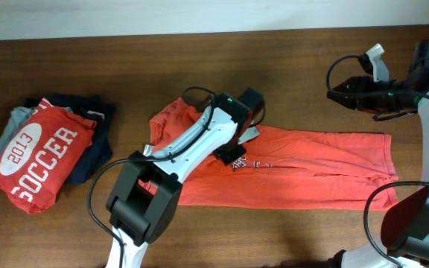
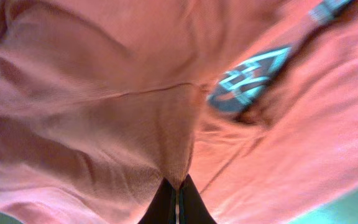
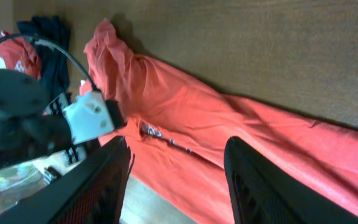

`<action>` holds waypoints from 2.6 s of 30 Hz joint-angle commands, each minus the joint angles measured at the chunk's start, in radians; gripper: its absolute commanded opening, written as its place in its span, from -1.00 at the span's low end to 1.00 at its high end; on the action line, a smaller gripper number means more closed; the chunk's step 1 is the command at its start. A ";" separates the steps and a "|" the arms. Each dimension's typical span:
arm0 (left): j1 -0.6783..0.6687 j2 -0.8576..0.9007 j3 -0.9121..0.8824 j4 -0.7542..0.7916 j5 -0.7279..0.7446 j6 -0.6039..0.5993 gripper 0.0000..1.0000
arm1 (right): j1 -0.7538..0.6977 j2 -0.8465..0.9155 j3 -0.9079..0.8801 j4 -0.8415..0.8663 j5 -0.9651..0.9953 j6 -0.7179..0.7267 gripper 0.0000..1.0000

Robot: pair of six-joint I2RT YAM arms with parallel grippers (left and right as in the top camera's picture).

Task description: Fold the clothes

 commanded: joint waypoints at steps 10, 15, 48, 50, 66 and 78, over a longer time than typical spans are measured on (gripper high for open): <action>-0.023 0.011 0.030 -0.052 0.193 -0.016 -0.99 | 0.005 -0.015 0.004 -0.003 0.005 0.004 0.04; -0.023 0.011 0.030 -0.063 0.190 -0.021 -0.66 | 0.005 -0.015 0.004 -0.003 0.005 0.004 0.04; 0.446 0.130 0.073 0.076 0.433 -0.209 -0.04 | 0.005 -0.015 0.004 0.023 0.256 0.183 0.04; 0.446 0.152 0.073 0.075 0.451 -0.207 -0.22 | 0.004 -0.015 0.004 0.023 0.317 0.214 0.05; 0.473 0.164 0.074 -0.040 0.338 -0.253 -0.95 | -0.032 0.070 0.002 0.134 0.691 0.344 0.16; 0.474 0.164 0.074 -0.039 0.338 -0.253 -0.93 | -0.231 0.215 0.002 0.126 0.687 0.437 0.26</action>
